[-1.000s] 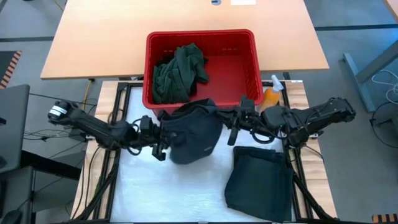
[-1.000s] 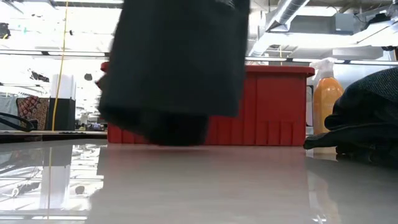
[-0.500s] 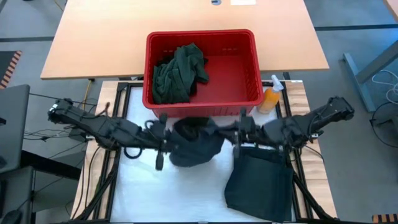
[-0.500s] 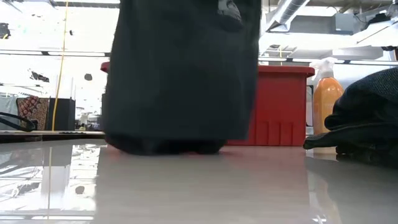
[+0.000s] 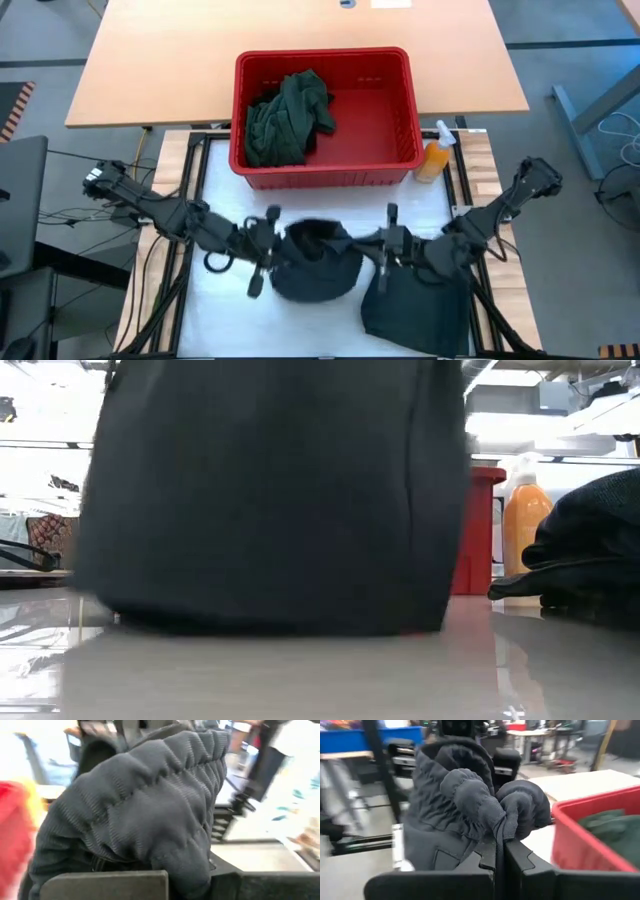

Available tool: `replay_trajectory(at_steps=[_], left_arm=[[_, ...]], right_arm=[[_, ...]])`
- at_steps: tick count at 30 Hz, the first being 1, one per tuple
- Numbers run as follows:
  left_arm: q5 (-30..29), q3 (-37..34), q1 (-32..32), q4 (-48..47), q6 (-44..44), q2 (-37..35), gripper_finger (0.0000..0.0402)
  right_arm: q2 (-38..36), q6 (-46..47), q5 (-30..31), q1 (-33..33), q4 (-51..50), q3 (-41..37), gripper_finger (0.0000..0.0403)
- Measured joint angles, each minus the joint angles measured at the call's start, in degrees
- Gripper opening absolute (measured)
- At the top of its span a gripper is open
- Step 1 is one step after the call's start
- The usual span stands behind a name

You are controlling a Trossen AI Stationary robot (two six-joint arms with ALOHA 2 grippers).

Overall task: Fold laundry
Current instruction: Fold the gray shorts

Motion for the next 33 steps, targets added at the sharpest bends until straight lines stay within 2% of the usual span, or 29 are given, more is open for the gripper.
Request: replay_trajectory(at_steps=[4,10,12,15,19,21,23,25,28,30,33], left_arm=[[0.2,0.0,6.0,-0.7,2.7,-1.1,0.0],[8.2,0.0,16.8,-2.2,6.3,-2.5,0.0],[10.1,0.0,19.2,-2.2,6.3,-3.4,0.0],[12.3,0.0,19.9,-3.1,6.3,-4.8,0.0],[15.5,0.0,15.4,-7.1,3.1,-6.1,0.0],[14.9,-1.5,10.7,-9.7,-0.3,-6.2,0.0],[11.1,-6.2,4.8,-9.0,-3.9,-5.5,0.0],[6.8,-12.8,-0.4,-4.1,-9.4,-4.0,0.0],[1.4,-24.2,-6.0,12.1,-21.1,-1.2,0.0],[-1.6,-30.7,-8.8,23.1,-29.0,1.3,0.0],[-7.7,-36.4,-12.3,32.4,-37.6,4.8,0.0]], right_arm=[[-0.6,-6.4,-2.8,-6.5,0.6,0.0,0.003],[-1.8,-10.8,-17.0,-17.5,1.9,0.0,0.003],[-1.9,-11.6,-18.8,-19.1,3.6,0.0,0.003],[-1.9,-12.0,-19.5,-18.1,4.6,0.0,0.003],[-1.8,-9.1,-19.7,-12.9,-2.0,-0.7,0.003],[-1.5,-4.8,-19.9,-9.8,-0.1,-4.6,0.003],[-0.9,0.2,-20.3,-6.4,6.3,-10.8,0.003],[0.1,5.9,-20.0,-3.4,14.7,-17.2,0.003],[3.2,13.8,-18.1,0.0,26.0,-23.5,0.003],[5.6,17.7,-16.8,1.7,30.3,-24.9,0.003],[9.4,22.1,-16.6,2.4,31.7,-24.7,0.003]])
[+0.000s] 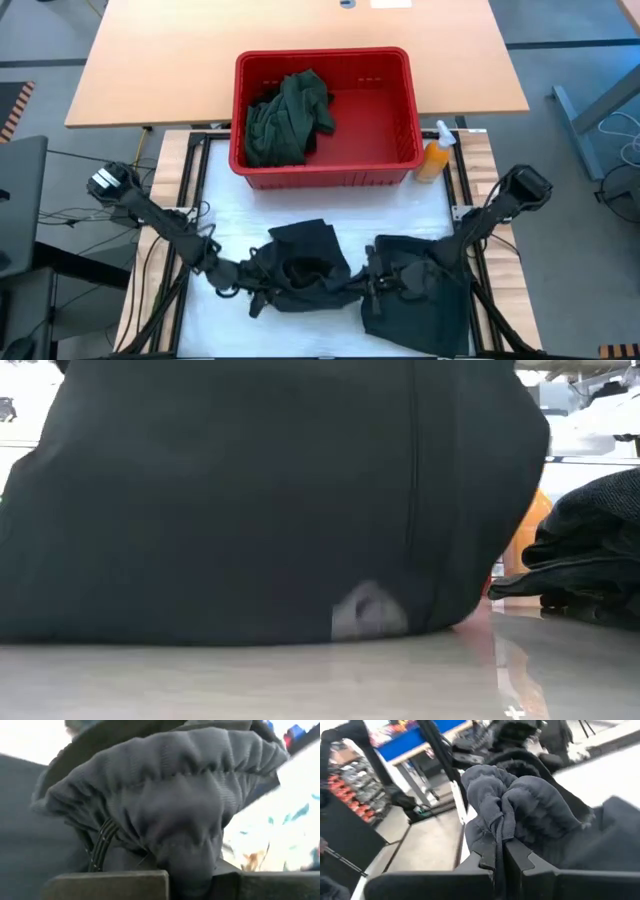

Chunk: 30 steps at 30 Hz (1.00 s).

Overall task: Fold laundry
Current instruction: Fold the gray shorts

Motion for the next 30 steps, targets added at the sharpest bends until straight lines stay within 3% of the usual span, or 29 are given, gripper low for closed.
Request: replay_trajectory(at_steps=[3,8,15,22,26,30], left_arm=[[-5.0,-1.1,-2.1,0.5,-4.7,0.8,0.0],[-7.7,-1.1,-2.7,-6.6,-12.0,0.5,0.0],[-11.0,-1.0,-2.8,-21.6,-25.7,-1.6,0.0],[-12.8,-1.0,-0.3,-36.5,-40.7,-1.8,0.0],[-11.0,-1.0,2.0,-37.8,-39.7,-1.8,0.0007],[-6.6,-1.0,4.8,-38.2,-35.3,-1.8,0.0043]], right_arm=[[3.1,3.8,0.0,-1.9,0.0,0.6,0.003],[7.0,11.0,-1.4,-9.2,0.0,0.7,0.003],[10.7,17.2,-4.1,-18.4,0.4,0.7,0.003],[16.2,22.5,-3.2,-22.5,0.6,2.2,0.003],[20.1,23.1,-3.0,-24.0,0.3,4.5,0.0041],[21.8,22.8,-3.2,-25.2,0.0,5.5,0.0076]])
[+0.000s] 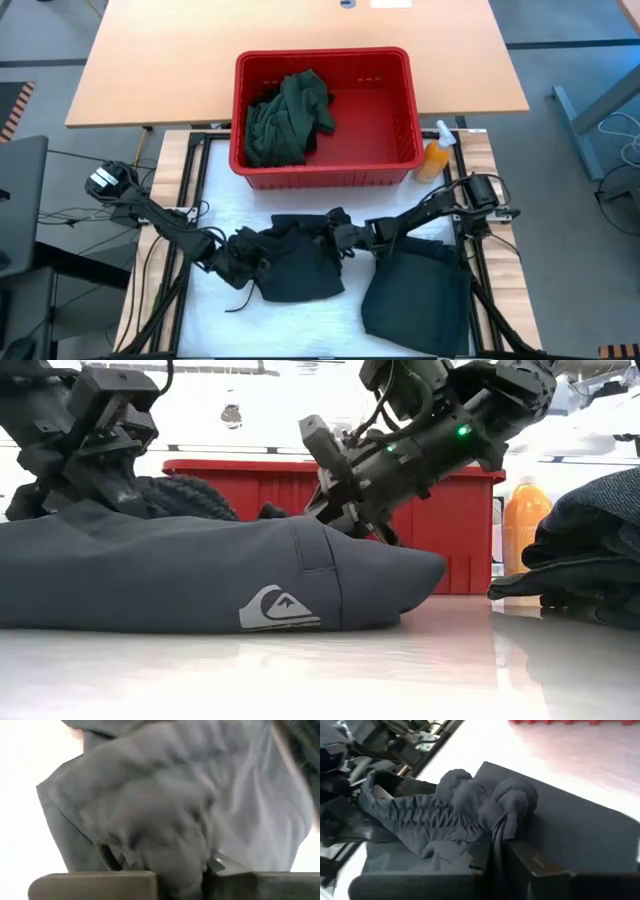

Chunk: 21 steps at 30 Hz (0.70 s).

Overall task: Fold laundry
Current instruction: Fold the gray shorts

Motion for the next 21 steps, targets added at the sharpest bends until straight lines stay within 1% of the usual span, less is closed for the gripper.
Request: replay_trajectory(at_steps=[2,5,8,10,13,17,21], left_arm=[[2.6,0.0,1.2,-1.5,0.4,0.0,0.0066],[5.5,0.0,2.7,-4.4,0.8,-0.4,0.0101],[6.0,0.0,3.1,-5.9,3.5,-2.4,0.0129],[5.2,0.0,3.2,-6.3,6.5,-4.5,0.0142],[3.3,0.0,3.8,-6.3,10.7,-7.8,0.0151],[1.5,0.0,5.7,-8.2,14.6,-11.7,0.0153],[-1.9,0.0,6.0,-6.1,22.2,-15.5,0.0153]], right_arm=[[-0.4,-1.6,-0.7,-0.3,-0.7,0.0,0.0091],[-2.6,-2.6,-1.0,-0.9,-6.4,0.0,0.0105],[-4.9,-2.6,-0.7,-1.5,-13.3,0.0,0.011],[-5.9,-2.6,-0.3,-1.8,-16.3,0.0,0.0111],[-6.9,-2.6,0.1,-2.1,-18.7,0.0,0.0112],[-7.6,-2.5,0.2,-1.9,-17.5,0.0,0.0113],[-9.3,-2.6,0.6,-0.9,-16.6,0.0,0.0113]])
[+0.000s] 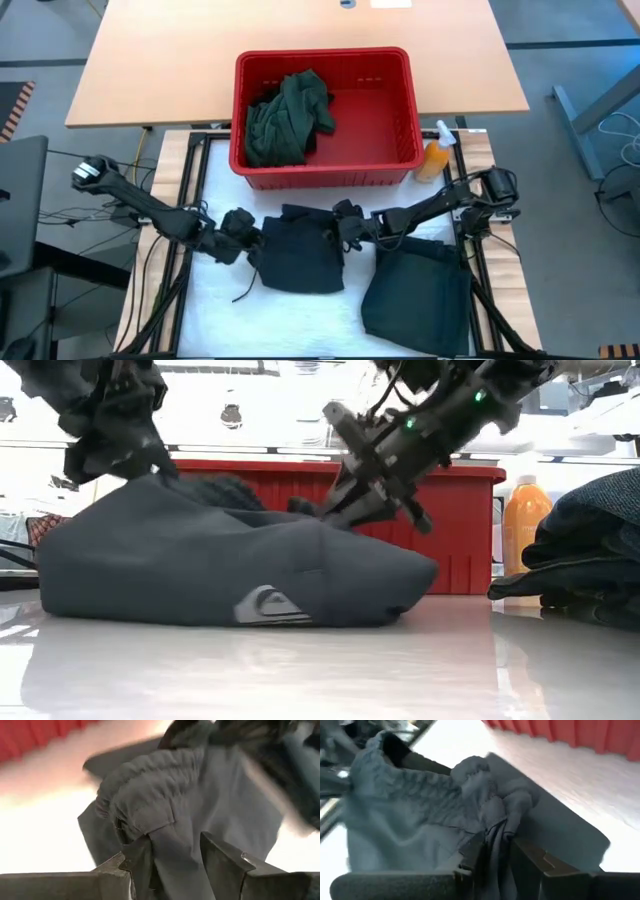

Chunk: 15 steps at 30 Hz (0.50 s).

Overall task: Fold laundry
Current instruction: Fold the gray shorts

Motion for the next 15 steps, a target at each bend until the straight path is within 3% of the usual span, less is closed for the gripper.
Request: replay_trajectory(at_steps=[4,10,15], left_arm=[[-3.2,0.0,0.3,0.9,6.9,-1.1,0.0149],[-0.4,-0.1,2.9,-5.5,7.6,0.0,0.0141],[-2.8,0.0,2.5,1.6,14.1,-0.7,0.0135]], right_arm=[[-2.5,-0.1,2.6,0.9,-3.0,0.0,0.0112],[-4.1,3.5,4.2,0.2,-12.7,0.0,0.0112],[-4.0,5.2,4.2,0.5,-16.2,0.0,0.0112]])
